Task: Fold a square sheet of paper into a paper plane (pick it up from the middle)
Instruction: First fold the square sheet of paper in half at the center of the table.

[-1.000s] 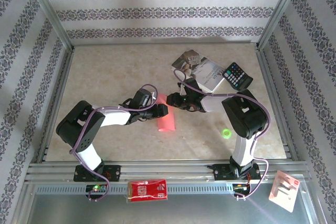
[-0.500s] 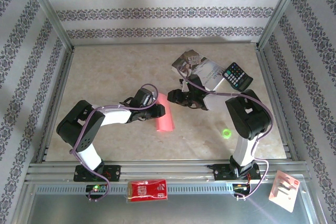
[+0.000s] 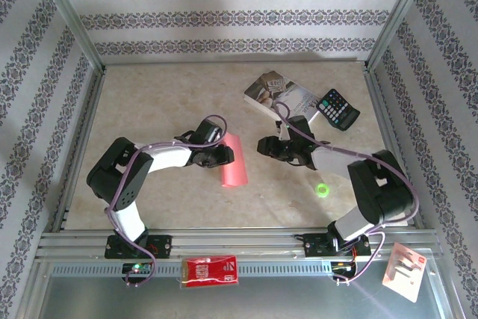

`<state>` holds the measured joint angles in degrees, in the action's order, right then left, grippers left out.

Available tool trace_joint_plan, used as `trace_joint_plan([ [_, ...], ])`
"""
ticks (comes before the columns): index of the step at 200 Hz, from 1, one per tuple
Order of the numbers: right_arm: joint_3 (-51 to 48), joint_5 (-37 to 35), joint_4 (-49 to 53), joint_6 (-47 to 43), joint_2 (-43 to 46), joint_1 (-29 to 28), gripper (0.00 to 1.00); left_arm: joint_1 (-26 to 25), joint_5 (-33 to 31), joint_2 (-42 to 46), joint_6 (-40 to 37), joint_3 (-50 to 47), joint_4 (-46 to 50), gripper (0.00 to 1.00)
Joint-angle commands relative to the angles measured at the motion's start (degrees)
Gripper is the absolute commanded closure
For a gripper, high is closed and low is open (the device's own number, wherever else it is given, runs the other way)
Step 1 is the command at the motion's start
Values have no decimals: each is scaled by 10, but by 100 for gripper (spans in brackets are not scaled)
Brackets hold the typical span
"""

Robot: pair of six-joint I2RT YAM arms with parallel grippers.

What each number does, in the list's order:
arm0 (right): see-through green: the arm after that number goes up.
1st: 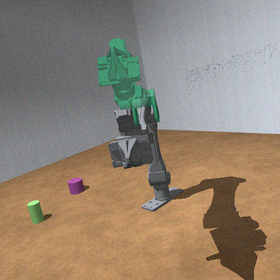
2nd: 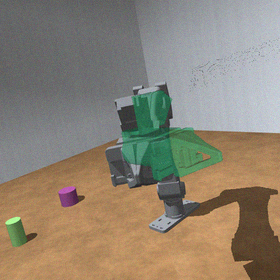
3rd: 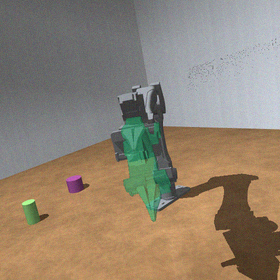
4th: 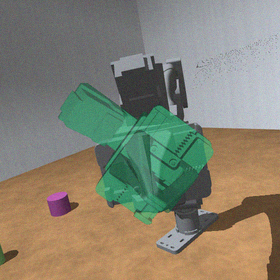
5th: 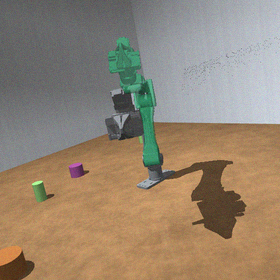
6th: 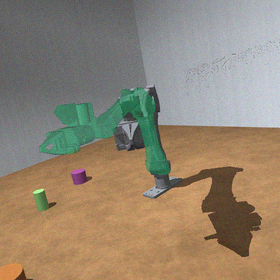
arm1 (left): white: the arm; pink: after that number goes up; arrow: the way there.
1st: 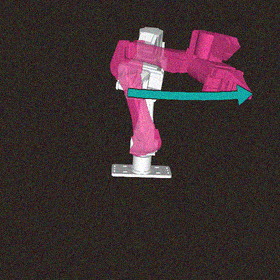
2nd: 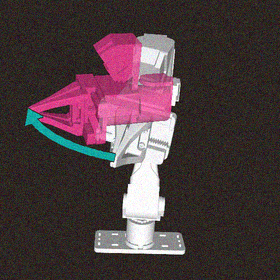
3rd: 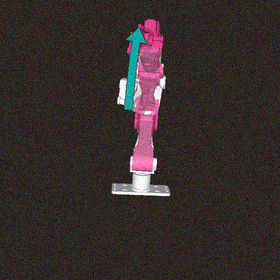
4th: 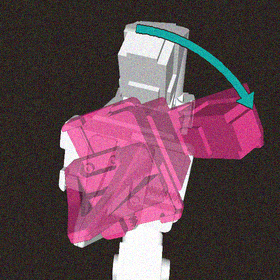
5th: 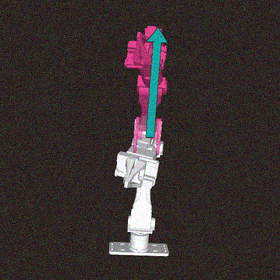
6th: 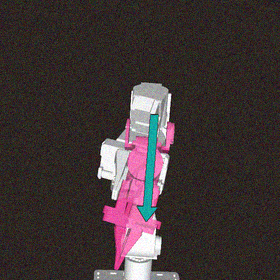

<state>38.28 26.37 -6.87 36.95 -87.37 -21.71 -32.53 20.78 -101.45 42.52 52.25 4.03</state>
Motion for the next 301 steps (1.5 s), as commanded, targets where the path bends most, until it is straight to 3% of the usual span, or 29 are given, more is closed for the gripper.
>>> trace_joint_plan([
  [1,-18,-11,53,-35,54,12,53,-15,84,-49,-70,32,21,65],
  [32,-39,-31,98,-56,103,21,53,-16,129,-55,-125,68,89,66],
  [150,-24,-26,96,-63,71,24,53,-21,12,-69,-42,93,111,61],
  [252,-26,-24,84,-60,55,25,53,-38,-65,-94,-51,129,177,57],
  [301,-27,-25,82,-59,54,25,53,-41,-71,-104,-47,132,174,57],
])
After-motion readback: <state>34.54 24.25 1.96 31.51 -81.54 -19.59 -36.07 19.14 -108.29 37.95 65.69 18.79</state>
